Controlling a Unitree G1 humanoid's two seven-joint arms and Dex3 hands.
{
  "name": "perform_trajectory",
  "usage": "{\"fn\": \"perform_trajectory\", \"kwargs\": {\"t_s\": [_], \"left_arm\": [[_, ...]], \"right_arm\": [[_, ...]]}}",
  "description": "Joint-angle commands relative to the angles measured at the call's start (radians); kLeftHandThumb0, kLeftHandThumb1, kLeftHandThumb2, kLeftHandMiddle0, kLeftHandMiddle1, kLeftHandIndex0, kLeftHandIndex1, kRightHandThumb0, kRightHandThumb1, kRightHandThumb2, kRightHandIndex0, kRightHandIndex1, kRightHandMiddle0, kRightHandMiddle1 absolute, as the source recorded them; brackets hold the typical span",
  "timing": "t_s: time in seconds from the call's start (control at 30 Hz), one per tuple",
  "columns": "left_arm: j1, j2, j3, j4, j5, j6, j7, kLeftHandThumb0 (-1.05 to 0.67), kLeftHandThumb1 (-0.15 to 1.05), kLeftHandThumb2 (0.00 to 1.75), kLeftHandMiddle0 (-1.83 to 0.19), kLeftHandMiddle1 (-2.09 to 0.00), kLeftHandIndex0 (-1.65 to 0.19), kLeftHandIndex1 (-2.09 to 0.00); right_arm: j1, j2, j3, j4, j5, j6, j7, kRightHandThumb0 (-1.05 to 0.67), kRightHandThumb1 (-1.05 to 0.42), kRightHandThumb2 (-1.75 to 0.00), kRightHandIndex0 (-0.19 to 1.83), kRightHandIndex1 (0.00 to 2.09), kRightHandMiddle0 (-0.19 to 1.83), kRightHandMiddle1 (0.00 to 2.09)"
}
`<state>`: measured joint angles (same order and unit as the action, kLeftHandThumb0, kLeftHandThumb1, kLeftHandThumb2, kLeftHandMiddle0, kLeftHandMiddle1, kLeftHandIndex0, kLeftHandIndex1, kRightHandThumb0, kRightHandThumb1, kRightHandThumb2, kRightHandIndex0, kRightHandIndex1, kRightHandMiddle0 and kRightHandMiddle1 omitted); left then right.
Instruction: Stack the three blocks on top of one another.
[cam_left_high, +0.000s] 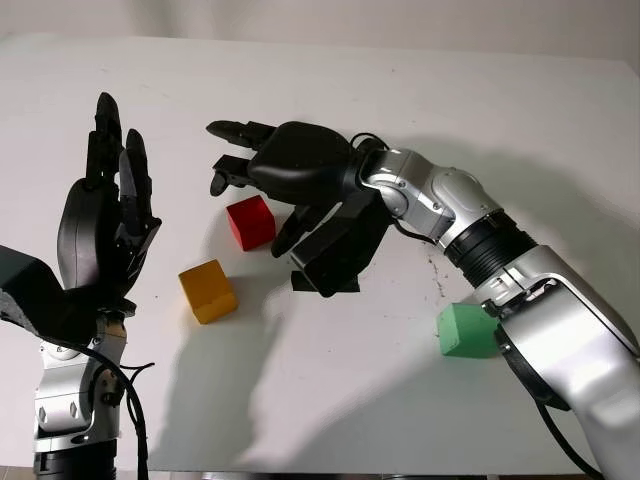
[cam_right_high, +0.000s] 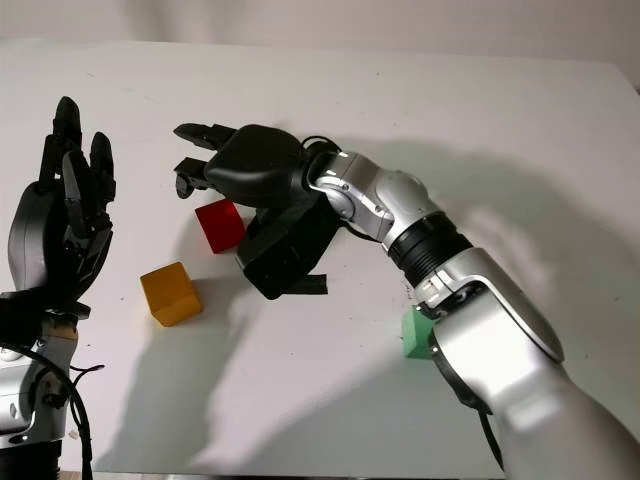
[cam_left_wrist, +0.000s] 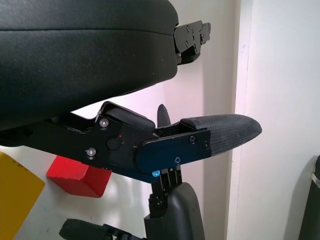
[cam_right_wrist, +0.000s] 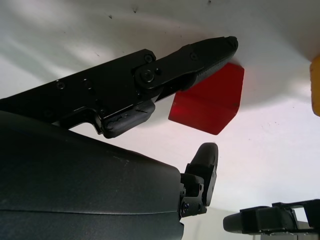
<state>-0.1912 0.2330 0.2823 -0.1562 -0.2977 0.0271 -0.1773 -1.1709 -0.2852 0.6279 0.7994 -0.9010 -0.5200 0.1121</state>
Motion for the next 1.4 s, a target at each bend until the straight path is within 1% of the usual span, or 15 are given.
{"fn": "perform_trajectory", "kwargs": {"t_s": [0.0,0.2,0.33,0.47,0.53,0.67,0.8,1.0,1.1,1.17,1.2,1.23,1.3,1.37], "left_arm": [[0.009,-0.003,-0.003,0.0,0.005,-0.016,-0.004,-0.77,1.05,0.63,0.19,0.0,0.19,0.0],[0.01,0.001,-0.004,0.004,0.012,-0.022,-0.006,-0.77,1.05,0.63,0.19,0.0,0.19,0.0],[0.011,-0.003,-0.007,0.0,0.012,-0.017,-0.002,-0.78,1.05,0.63,0.19,0.0,0.19,0.0],[0.012,-0.008,-0.009,0.002,0.014,-0.019,0.004,-0.78,1.05,0.61,0.19,-0.01,0.19,0.0],[0.015,-0.007,-0.01,-0.002,0.018,-0.017,0.007,-0.78,1.05,0.61,0.19,-0.01,0.19,0.0],[0.02,-0.001,-0.011,-0.006,0.02,-0.02,0.003,-0.78,1.05,0.62,0.19,0.0,0.19,0.0],[0.024,-0.001,-0.009,-0.01,0.027,-0.026,0.003,-0.77,1.05,0.63,0.19,0.0,0.19,0.0],[0.025,-0.001,-0.006,-0.006,0.03,-0.044,0.002,-0.75,1.05,0.64,0.19,0.0,0.19,0.0],[0.025,0.002,-0.008,-0.007,0.037,-0.044,0.003,-0.76,1.05,0.64,0.19,0.0,0.19,0.0],[0.023,0.001,-0.009,-0.004,0.044,-0.047,0.006,-0.75,1.05,0.63,0.19,0.0,0.19,0.0],[0.022,0.0,-0.01,-0.004,0.046,-0.047,0.007,-0.75,1.05,0.63,0.19,0.0,0.19,0.0],[0.022,-0.001,-0.01,-0.003,0.047,-0.048,0.008,-0.74,1.05,0.62,0.19,0.0,0.19,0.0],[0.021,-0.002,-0.009,0.001,0.047,-0.053,0.006,-0.73,1.05,0.62,0.19,0.0,0.19,0.0],[0.02,-0.004,-0.009,0.006,0.048,-0.06,0.007,-0.73,1.05,0.61,0.19,0.0,0.19,0.0]], "right_arm": [[-0.023,0.014,0.015,0.033,-0.015,0.008,-0.026,-0.81,-0.99,-0.05,-0.03,0.07,-0.03,1.03],[-0.032,0.033,0.04,0.103,-0.038,0.017,-0.092,-0.74,-0.95,-0.05,0.0,0.07,0.05,0.96],[-0.047,0.035,0.063,0.132,-0.064,0.029,-0.134,-0.72,-0.97,-0.06,0.0,0.06,0.03,1.02],[-0.06,0.043,0.068,0.155,-0.066,0.047,-0.134,-0.7,-0.98,-0.05,0.0,0.06,0.05,0.89],[-0.065,0.043,0.073,0.16,-0.071,0.048,-0.142,-0.7,-0.98,-0.06,0.01,0.06,0.08,0.89],[-0.064,0.041,0.079,0.168,-0.077,0.038,-0.191,-0.7,-0.99,-0.05,0.06,0.07,0.07,1.04],[-0.061,0.046,0.075,0.183,-0.063,0.017,-0.222,-0.67,-1.01,-0.05,0.11,0.07,0.02,1.4],[-0.059,0.049,0.072,0.182,-0.052,-0.005,-0.237,-0.67,-1.01,-0.05,0.17,0.08,0.07,1.6],[-0.047,0.053,0.051,0.192,-0.008,-0.034,-0.222,-0.65,-0.99,-0.05,0.19,0.08,0.08,1.84],[-0.046,0.052,0.05,0.192,0.01,-0.041,-0.193,-0.66,-1.0,-0.06,0.15,0.06,0.01,1.86],[-0.047,0.05,0.055,0.188,0.01,-0.037,-0.181,-0.67,-1.0,-0.06,0.15,0.05,-0.01,1.84],[-0.046,0.049,0.058,0.184,0.009,-0.034,-0.175,-0.69,-1.01,-0.06,0.13,0.05,-0.04,1.77],[-0.045,0.048,0.065,0.178,0.002,-0.024,-0.166,-0.72,-1.02,-0.06,0.13,0.05,-0.04,1.71],[-0.042,0.047,0.069,0.176,-0.001,-0.024,-0.166,-0.73,-1.02,-0.05,0.14,0.05,0.0,1.71]]}}
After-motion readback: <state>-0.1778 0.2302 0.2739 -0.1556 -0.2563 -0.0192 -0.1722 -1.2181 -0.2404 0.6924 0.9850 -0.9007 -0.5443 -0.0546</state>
